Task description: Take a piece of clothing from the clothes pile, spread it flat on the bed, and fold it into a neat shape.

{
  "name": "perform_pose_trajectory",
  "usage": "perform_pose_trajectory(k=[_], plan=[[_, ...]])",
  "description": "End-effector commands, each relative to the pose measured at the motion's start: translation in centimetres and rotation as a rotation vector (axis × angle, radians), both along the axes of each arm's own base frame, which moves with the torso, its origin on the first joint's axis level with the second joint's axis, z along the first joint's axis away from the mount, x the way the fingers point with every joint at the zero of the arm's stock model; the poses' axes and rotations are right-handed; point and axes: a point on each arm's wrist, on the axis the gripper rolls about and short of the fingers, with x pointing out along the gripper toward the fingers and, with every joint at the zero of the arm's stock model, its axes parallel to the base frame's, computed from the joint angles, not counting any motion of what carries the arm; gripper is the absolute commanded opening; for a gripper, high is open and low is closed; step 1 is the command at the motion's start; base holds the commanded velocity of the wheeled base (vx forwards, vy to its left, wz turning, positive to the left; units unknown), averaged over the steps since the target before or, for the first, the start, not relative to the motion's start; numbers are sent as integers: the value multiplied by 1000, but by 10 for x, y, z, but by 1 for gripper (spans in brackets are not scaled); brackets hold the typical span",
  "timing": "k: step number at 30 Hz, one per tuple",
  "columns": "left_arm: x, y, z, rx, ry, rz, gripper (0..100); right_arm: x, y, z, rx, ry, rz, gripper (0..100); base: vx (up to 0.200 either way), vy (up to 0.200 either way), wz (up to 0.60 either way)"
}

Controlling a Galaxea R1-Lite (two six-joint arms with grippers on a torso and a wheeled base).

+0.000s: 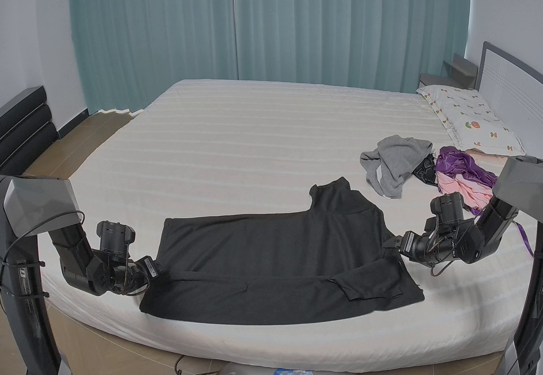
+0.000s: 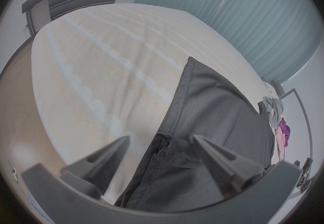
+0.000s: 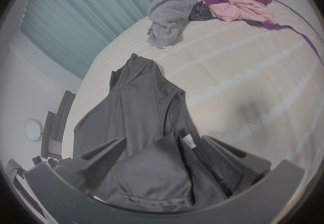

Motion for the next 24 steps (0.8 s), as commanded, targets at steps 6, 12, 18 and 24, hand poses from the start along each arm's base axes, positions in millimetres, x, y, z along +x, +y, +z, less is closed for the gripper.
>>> perform_pose_trajectory(k=[6, 12, 18, 24], plan=[[3, 10, 24, -38, -79, 48, 100, 8, -2, 19, 25, -71, -10, 100, 0, 0, 0], [19, 16, 40, -58, -157, 59, 100, 15, -1, 25, 30, -103, -6, 100, 0, 0, 0], [53, 16, 32, -61, -209, 52, 100, 19, 4, 25, 33, -111, 4, 100, 0, 0, 0], [104, 14, 21, -61, -238, 45, 100, 23, 4, 26, 34, -117, 4, 100, 0, 0, 0]])
